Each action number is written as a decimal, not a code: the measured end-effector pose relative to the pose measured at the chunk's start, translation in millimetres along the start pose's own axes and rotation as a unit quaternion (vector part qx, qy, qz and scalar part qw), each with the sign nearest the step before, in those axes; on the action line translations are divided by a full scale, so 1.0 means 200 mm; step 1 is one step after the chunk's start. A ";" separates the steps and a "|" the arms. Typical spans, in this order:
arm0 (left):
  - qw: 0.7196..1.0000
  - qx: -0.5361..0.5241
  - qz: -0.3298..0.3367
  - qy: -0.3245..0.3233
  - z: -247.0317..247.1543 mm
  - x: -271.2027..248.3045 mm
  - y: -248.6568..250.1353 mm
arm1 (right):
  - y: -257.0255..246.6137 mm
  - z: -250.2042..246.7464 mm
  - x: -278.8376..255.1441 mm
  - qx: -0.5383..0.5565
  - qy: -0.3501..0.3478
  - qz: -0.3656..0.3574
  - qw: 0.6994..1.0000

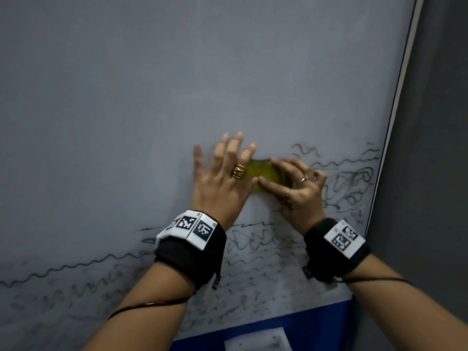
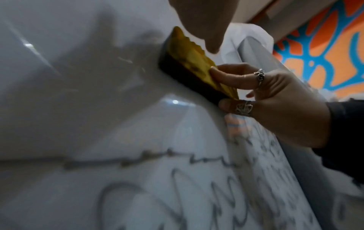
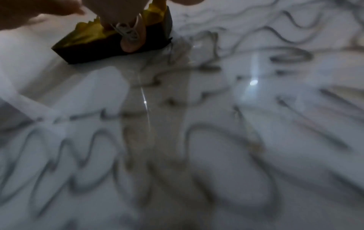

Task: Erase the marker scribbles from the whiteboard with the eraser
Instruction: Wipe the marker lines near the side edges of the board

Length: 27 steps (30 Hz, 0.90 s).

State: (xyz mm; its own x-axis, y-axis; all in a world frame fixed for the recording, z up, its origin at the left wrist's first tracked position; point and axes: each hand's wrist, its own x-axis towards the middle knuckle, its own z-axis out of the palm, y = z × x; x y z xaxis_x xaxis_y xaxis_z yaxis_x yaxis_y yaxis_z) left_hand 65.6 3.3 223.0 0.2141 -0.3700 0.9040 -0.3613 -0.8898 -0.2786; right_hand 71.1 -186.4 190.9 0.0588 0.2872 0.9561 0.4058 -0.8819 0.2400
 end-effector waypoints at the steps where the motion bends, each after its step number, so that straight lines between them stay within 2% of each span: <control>1: 0.999 0.001 0.046 -0.011 0.03 0.00 0.02 | -0.01 -0.01 -0.04 -0.005 -0.012 -0.007 1.000; 2: 0.997 0.009 0.069 -0.021 0.06 -0.01 0.02 | 0.00 -0.03 -0.06 -0.003 -0.026 -0.015 1.000; 4: 0.997 0.029 0.075 -0.015 0.11 -0.04 0.03 | 0.04 -0.08 -0.03 0.028 -0.072 -0.040 0.996; 7: 0.989 0.017 0.138 0.048 0.13 -0.08 0.05 | 0.18 -0.18 0.07 0.074 -0.141 -0.072 0.985; 9: 0.980 -0.007 0.187 0.071 0.14 -0.08 0.06 | 0.33 -0.25 0.14 0.046 -0.148 -0.082 0.985; 11: 0.977 -0.012 0.203 0.067 0.15 -0.06 0.05 | 0.52 -0.32 0.19 -0.011 -0.160 -0.088 0.983; 14: 0.977 0.010 0.203 0.071 0.17 -0.03 0.05 | 0.75 -0.40 0.22 -0.111 -0.215 -0.120 0.963; 16: 0.975 0.028 0.194 0.102 0.17 0.03 0.07 | 0.84 -0.46 0.23 -0.167 -0.217 -0.146 0.951; 21: 0.986 0.055 0.043 0.149 0.15 0.30 0.15 | 0.96 -0.50 0.21 -0.227 -0.193 -0.103 0.949; 23: 0.987 0.032 0.014 0.156 0.18 0.29 0.23 | 0.96 -0.47 0.16 -0.224 -0.181 -0.082 0.954; 24: 0.987 0.026 0.027 0.155 0.22 0.25 0.26 | 0.96 -0.46 0.15 -0.224 -0.173 -0.077 0.956; 27: 0.985 0.030 0.129 0.110 0.30 0.08 0.30 | 0.97 -0.45 0.15 -0.218 -0.170 -0.074 0.958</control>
State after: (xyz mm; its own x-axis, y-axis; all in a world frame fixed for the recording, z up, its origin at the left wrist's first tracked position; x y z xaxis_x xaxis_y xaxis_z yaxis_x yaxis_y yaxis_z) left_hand 100.8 -72.8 201.4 -0.0822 -0.5255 0.8468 -0.3217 -0.7902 -0.5216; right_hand 68.8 -382.8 282.5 0.3541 0.4608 0.8138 0.0181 -0.8734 0.4867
